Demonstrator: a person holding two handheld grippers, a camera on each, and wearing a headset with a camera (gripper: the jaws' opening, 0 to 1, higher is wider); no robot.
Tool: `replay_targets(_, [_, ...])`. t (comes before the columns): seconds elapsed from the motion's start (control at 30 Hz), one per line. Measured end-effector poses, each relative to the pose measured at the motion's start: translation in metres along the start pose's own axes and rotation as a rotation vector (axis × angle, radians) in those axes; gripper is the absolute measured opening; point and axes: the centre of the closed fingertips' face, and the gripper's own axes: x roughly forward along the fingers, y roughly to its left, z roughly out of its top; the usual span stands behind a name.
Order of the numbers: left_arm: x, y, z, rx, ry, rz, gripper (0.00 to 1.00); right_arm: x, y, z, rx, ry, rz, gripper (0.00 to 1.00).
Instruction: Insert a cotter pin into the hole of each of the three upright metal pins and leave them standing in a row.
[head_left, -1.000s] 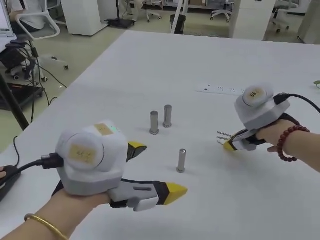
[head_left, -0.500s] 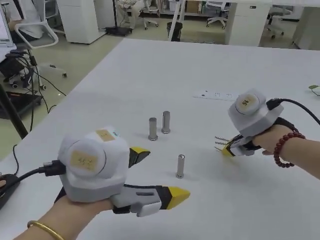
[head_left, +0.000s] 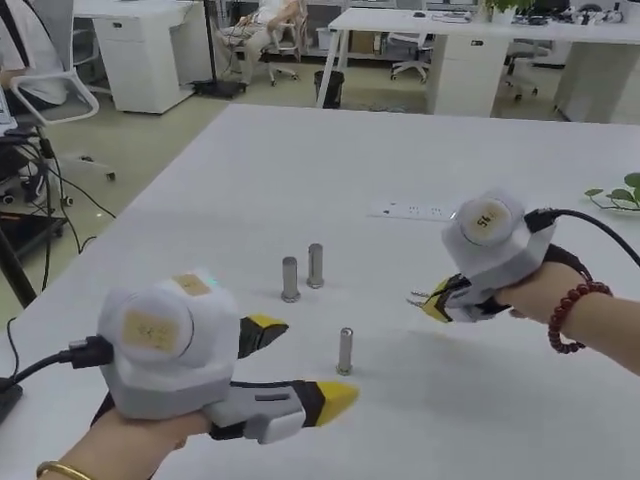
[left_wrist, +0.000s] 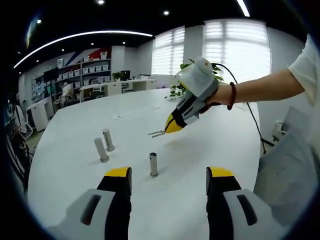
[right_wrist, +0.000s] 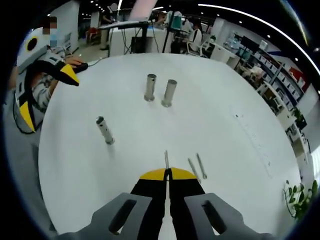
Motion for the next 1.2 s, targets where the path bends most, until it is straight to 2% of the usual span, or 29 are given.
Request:
replay_targets(0.13, [0.000,0.001,0.003,-0.031,-0.003,-0.012,0.52,-0.012,0.008,0.007,-0.026,-0.040,0.000,0.01])
replay_targets(0.4, [0.002,-0.004,0.010,-0.068,-0.012,-0.067,0.42,-0.037,0.028,0.023,-0.081,-0.111,0.007,0.01])
replay_targets(0.63, [0.010,-0.011,0.018,-0.131,-0.019,-0.131,0.35,-0.057,0.048,0.038,-0.163,-0.170,0.014,0.01])
replay_targets(0.83, [0.014,-0.018,0.025,-0.171,-0.032,-0.174,0.29,-0.068,0.064,0.045,-0.234,-0.198,0.024,0.02])
replay_targets(0.93, [0.014,-0.023,0.030,-0.221,-0.052,-0.215,0.25,-0.072,0.074,0.048,-0.281,-0.218,0.035,0.02])
replay_targets(1.2, [0.010,-0.030,0.039,-0.334,-0.098,-0.274,0.16,-0.079,0.093,0.053,-0.350,-0.247,0.062,0.02])
